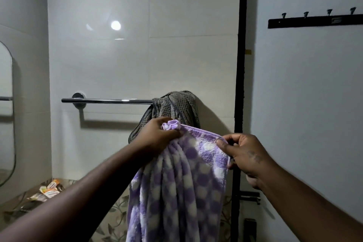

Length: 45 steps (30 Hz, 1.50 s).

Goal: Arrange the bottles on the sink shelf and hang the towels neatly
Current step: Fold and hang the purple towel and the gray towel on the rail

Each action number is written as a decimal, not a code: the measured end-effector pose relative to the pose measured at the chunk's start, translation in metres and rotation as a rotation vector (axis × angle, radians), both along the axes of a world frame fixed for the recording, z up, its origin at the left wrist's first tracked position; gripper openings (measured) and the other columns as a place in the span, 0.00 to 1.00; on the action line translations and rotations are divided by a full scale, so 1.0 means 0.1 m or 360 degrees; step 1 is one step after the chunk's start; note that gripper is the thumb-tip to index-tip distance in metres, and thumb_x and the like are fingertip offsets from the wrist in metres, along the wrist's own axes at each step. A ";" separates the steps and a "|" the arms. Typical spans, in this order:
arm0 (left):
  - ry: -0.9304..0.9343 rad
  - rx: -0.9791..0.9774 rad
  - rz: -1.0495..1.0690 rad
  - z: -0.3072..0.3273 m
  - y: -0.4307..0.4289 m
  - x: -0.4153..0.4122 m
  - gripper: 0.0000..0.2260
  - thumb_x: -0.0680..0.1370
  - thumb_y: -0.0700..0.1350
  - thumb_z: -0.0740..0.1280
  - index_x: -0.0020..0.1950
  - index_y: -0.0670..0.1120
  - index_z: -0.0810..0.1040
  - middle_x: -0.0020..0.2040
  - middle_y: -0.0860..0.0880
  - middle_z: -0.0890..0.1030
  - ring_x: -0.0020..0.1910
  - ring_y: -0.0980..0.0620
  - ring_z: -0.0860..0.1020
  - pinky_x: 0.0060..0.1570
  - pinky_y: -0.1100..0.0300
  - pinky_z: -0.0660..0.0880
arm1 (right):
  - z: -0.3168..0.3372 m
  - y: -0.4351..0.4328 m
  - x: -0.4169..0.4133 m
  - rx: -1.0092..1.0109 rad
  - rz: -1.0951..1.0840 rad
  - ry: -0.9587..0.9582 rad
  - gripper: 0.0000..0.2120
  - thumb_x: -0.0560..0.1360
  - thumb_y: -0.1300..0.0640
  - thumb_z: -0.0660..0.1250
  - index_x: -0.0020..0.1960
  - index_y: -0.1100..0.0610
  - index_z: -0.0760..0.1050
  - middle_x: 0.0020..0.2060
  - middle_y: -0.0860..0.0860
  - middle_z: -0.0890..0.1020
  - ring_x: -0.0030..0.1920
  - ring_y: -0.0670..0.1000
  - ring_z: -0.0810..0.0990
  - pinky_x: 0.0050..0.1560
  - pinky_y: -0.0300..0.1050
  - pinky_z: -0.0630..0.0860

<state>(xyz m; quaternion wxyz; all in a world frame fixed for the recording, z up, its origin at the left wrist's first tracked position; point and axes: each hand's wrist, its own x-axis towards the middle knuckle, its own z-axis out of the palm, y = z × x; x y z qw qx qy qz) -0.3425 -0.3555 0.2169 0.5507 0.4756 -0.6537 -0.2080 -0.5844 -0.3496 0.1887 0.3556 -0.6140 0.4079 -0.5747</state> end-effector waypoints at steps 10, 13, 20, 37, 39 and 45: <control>0.0042 0.0057 0.0269 0.02 -0.13 -0.06 0.20 0.71 0.51 0.81 0.56 0.46 0.79 0.36 0.49 0.76 0.29 0.54 0.71 0.28 0.62 0.67 | 0.25 0.24 -0.03 0.0115 0.0451 -0.0166 0.12 0.68 0.55 0.75 0.47 0.62 0.84 0.37 0.54 0.83 0.32 0.48 0.78 0.31 0.37 0.79; 0.0326 0.0126 0.0168 0.03 -0.15 -0.14 0.20 0.72 0.48 0.80 0.58 0.43 0.79 0.42 0.44 0.82 0.33 0.52 0.78 0.33 0.63 0.75 | 0.20 0.29 0.12 0.0252 0.0603 -0.0100 0.08 0.72 0.59 0.75 0.48 0.62 0.83 0.36 0.54 0.81 0.30 0.48 0.76 0.32 0.38 0.80; 0.0702 0.0351 -0.0318 0.07 0.02 -0.59 0.18 0.77 0.47 0.75 0.58 0.39 0.73 0.34 0.45 0.77 0.21 0.51 0.72 0.21 0.63 0.71 | 0.01 0.28 0.58 0.0334 0.0775 -0.0332 0.06 0.76 0.64 0.71 0.42 0.56 0.82 0.35 0.51 0.84 0.29 0.45 0.81 0.31 0.39 0.80; 0.0889 0.0327 -0.0654 -0.12 0.42 -0.21 0.07 0.78 0.41 0.69 0.40 0.45 0.78 0.36 0.44 0.81 0.31 0.49 0.78 0.32 0.58 0.78 | -0.02 -0.06 0.17 0.0284 0.0445 -0.0132 0.02 0.77 0.62 0.71 0.44 0.59 0.79 0.31 0.51 0.81 0.29 0.47 0.76 0.32 0.38 0.77; 0.0861 0.0319 -0.0621 -0.08 0.43 -0.20 0.09 0.80 0.42 0.68 0.39 0.45 0.78 0.35 0.44 0.79 0.31 0.49 0.76 0.30 0.59 0.78 | -0.02 -0.10 0.15 0.0121 0.0144 -0.0151 0.05 0.78 0.63 0.70 0.44 0.62 0.79 0.28 0.51 0.80 0.27 0.47 0.76 0.31 0.38 0.78; 0.0844 0.0462 -0.0569 -0.18 0.44 -0.34 0.09 0.81 0.40 0.68 0.40 0.43 0.79 0.31 0.47 0.79 0.25 0.55 0.76 0.29 0.60 0.80 | 0.10 -0.05 0.24 -0.0289 -0.0304 0.0039 0.08 0.73 0.58 0.76 0.37 0.60 0.82 0.28 0.51 0.82 0.29 0.49 0.76 0.38 0.51 0.79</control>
